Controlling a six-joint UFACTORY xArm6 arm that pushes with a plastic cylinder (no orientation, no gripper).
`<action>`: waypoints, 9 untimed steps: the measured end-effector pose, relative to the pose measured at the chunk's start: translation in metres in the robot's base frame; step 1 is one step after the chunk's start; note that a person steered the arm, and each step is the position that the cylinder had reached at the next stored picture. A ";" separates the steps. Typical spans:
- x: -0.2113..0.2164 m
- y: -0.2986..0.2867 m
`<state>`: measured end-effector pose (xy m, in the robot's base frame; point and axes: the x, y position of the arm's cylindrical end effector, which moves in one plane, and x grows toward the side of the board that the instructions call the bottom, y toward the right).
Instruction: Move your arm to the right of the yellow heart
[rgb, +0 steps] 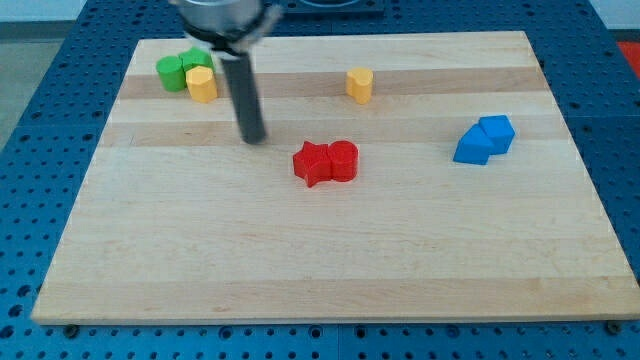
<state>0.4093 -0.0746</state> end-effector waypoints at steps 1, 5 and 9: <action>-0.024 0.058; -0.050 0.138; -0.112 0.171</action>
<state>0.2974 0.0963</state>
